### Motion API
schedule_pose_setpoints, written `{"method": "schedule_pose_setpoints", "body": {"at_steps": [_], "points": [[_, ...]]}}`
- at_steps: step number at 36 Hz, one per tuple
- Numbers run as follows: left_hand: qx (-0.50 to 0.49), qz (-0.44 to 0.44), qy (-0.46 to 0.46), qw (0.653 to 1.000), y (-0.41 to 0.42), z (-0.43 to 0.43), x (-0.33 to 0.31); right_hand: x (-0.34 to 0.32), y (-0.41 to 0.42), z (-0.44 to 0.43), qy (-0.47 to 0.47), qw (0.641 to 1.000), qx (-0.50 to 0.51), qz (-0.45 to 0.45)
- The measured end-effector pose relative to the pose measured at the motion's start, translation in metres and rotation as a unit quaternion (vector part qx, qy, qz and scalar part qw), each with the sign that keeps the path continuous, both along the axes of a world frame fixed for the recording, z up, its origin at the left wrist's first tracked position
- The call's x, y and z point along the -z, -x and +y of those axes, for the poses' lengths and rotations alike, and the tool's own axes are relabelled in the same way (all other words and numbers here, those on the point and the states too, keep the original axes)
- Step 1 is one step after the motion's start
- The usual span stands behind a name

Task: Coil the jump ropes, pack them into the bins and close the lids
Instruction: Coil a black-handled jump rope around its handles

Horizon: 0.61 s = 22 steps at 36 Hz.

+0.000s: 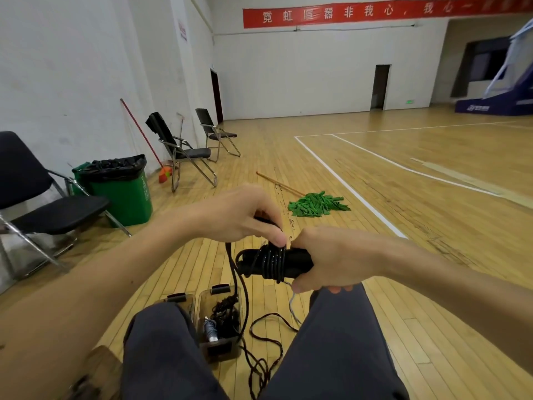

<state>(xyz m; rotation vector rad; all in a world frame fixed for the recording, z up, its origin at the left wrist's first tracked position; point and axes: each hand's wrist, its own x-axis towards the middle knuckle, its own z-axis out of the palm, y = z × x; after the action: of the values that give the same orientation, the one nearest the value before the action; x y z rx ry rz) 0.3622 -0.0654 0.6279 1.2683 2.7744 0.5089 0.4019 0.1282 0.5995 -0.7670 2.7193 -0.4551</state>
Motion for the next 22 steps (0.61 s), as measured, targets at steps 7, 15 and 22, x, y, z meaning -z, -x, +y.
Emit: {"method": "schedule_pose_setpoints", "body": {"at_steps": [7, 15, 22], "points": [[0.012, -0.171, -0.132, 0.976, 0.005, -0.012, 0.003, -0.001, -0.011, -0.001, 0.038, 0.998, -0.048, -0.004], [0.084, -0.362, -0.239, 0.897, 0.001, -0.015, 0.014, -0.011, -0.019, 0.003, 0.150, 0.982, -0.111, -0.042], [0.082, -0.408, -0.343, 0.842, 0.005, -0.006, 0.026, -0.007, -0.008, 0.006, 0.263, 0.954, -0.124, -0.081]]}}
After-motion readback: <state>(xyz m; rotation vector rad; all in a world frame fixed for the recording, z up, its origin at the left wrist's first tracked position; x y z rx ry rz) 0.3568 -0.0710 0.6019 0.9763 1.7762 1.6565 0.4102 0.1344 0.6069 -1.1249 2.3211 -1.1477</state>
